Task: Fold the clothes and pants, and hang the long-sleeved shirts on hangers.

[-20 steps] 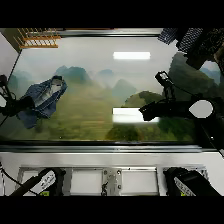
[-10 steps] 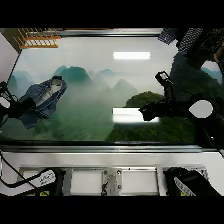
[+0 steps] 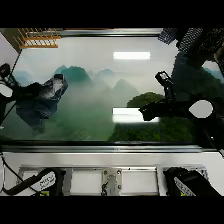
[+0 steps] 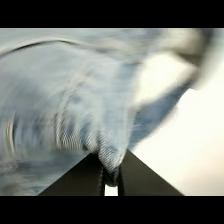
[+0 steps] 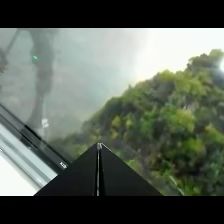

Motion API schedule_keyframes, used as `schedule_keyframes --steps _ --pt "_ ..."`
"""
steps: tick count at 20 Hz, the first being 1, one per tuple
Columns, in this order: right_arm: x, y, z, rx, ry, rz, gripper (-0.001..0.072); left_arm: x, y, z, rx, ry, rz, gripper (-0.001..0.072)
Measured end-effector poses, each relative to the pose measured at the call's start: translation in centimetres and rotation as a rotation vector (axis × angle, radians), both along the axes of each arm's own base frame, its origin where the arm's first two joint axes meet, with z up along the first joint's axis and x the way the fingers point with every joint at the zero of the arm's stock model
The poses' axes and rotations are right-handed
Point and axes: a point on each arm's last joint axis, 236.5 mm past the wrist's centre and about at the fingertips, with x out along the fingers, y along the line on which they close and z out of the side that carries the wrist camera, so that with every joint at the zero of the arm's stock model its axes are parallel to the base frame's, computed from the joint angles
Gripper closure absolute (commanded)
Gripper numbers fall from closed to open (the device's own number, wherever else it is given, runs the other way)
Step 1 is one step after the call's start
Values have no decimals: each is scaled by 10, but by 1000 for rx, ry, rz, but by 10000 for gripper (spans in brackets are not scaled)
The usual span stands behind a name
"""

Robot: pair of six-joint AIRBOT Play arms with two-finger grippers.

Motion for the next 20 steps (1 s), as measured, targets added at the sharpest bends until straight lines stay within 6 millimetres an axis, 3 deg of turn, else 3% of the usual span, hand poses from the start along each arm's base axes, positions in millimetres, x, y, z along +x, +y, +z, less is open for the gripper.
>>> schedule_keyframes --steps 3,5,7,9,10,11,12,14,16,18,20 --pt "0 6 6 41 4 -4 674 -7 -110 34 -13 -76 -229 674" --pt "-2 8 8 49 0 10 675 -22 -188 44 -49 -106 -376 674" --pt "6 -10 10 -10 -47 -8 675 -39 -264 49 -87 -128 -520 674" --pt "23 -50 12 -116 -95 -96 675 -59 -336 45 -116 -129 -657 672" --pt "29 -73 13 -162 -105 -158 675 -70 -371 41 -126 -123 -721 473" --pt "34 -97 15 -199 -114 -226 675 -79 -399 35 -132 -114 -773 163" --pt "38 -121 17 -225 -115 -303 674 -87 -424 28 -136 -100 -816 72" --pt "41 -163 22 -246 -107 -448 674 -91 -450 17 -143 -61 -842 72" --pt "40 -195 24 -255 -90 -563 674 -85 -445 10 -144 -3 -811 72" --pt "35 -216 23 -261 -66 -633 674 -72 -410 -1 -130 59 -735 72" --pt "31 -227 22 -264 -46 -671 674 -68 -359 -14 -128 124 -628 72"
